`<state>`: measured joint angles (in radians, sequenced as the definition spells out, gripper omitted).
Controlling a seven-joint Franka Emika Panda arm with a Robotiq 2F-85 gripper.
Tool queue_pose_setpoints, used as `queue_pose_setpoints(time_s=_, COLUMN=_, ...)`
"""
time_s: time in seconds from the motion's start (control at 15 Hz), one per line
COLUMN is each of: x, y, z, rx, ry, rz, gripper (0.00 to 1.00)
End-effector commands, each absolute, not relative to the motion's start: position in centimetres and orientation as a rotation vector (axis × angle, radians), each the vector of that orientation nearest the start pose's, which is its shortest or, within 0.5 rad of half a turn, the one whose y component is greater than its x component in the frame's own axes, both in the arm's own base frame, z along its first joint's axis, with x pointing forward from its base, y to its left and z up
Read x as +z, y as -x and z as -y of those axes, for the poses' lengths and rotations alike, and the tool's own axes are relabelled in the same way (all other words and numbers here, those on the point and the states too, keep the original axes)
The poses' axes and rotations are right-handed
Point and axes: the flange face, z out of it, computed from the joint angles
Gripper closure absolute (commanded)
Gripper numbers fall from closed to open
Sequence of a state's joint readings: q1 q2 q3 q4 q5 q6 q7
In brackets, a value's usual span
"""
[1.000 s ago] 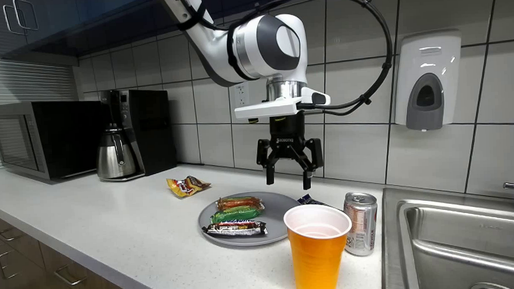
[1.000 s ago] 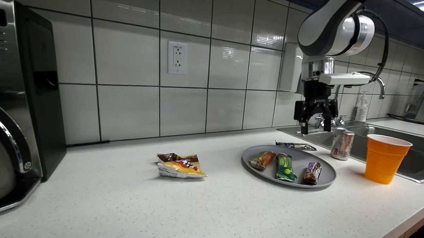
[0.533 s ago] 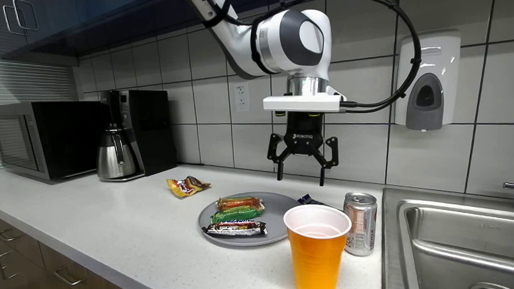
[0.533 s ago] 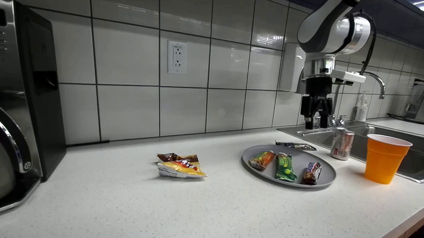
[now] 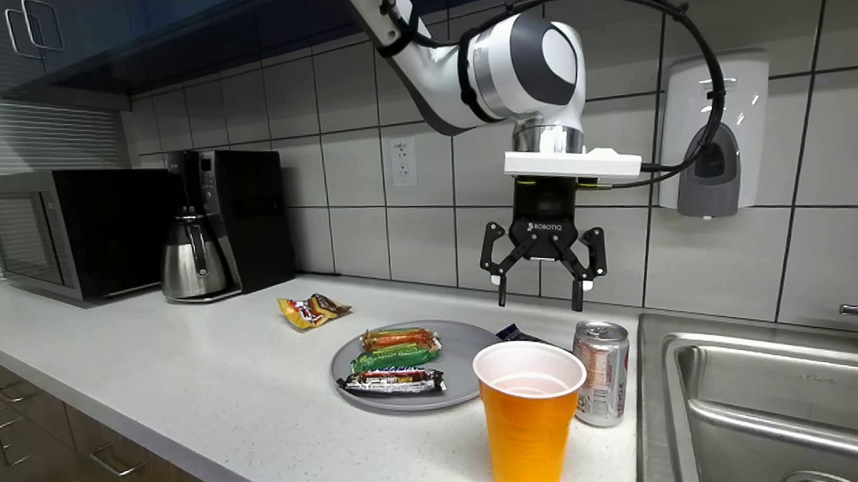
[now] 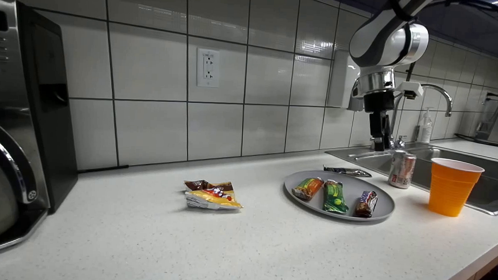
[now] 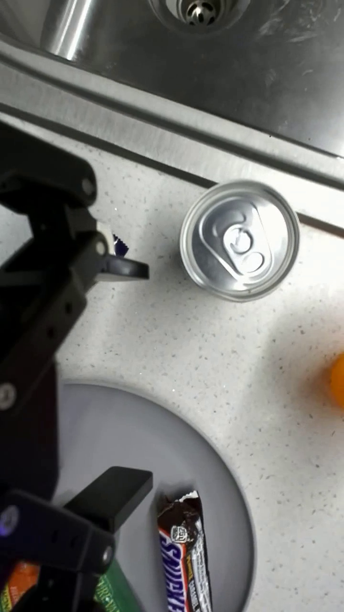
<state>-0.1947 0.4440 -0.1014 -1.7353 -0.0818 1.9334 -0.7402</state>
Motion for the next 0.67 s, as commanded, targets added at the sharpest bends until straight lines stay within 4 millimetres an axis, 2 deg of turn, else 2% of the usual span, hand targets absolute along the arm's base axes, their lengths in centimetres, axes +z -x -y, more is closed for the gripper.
queue_pose_setpoints(time_s=0.0, x=30.9, y=-61.7, z=19.1, rx=0.504, ry=2.930, rz=0.957, gripper=0.00)
queue_pose_setpoints(time_s=0.6, x=30.7, y=-62.1, z=17.9, rx=0.442, ry=2.812, rz=1.246, gripper=0.00)
